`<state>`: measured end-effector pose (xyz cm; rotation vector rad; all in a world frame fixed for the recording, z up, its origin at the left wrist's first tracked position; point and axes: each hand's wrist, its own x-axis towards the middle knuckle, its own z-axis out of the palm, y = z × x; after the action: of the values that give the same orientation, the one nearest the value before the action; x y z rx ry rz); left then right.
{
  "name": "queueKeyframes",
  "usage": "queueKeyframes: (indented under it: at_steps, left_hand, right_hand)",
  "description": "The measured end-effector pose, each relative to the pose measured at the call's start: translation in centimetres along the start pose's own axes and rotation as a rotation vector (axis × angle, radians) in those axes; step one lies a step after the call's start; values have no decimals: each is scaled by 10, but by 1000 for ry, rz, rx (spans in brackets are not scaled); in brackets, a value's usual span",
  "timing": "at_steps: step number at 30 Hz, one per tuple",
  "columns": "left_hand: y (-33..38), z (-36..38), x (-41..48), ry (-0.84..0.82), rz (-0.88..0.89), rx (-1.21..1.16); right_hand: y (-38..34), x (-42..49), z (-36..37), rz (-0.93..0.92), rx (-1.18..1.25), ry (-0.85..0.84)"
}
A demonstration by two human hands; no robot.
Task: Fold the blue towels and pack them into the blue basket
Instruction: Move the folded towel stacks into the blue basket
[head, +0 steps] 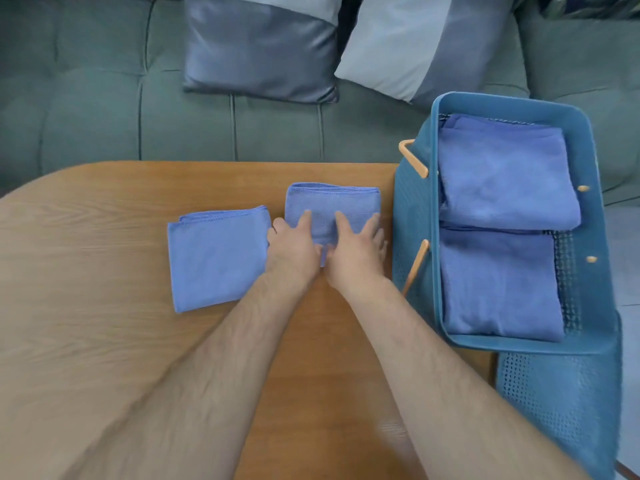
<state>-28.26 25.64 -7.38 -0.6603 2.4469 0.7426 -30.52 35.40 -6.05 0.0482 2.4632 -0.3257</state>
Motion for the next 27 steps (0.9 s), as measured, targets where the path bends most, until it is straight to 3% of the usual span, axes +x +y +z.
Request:
queueKeyframes:
  at_steps: [6,10,14,19,27]
  left_hand:
    - [-8,-5,6,11,-13,-228]
    - [-13,-14,3,23,-2,-319]
    - [-18,-31,-23,177,21,-383]
    - [-5,-69,-77,373,205,-419]
    - [81,-55,-144,305,401,-430]
  right_hand:
    - [9,9,4,80,65,93]
    - [6,1,-1,-5,81,127]
    - [-6,-23,-12,-160,119,177]
    - [-7,-73,-58,-330,136,318]
    - [82,-134,-143,-295,96,409]
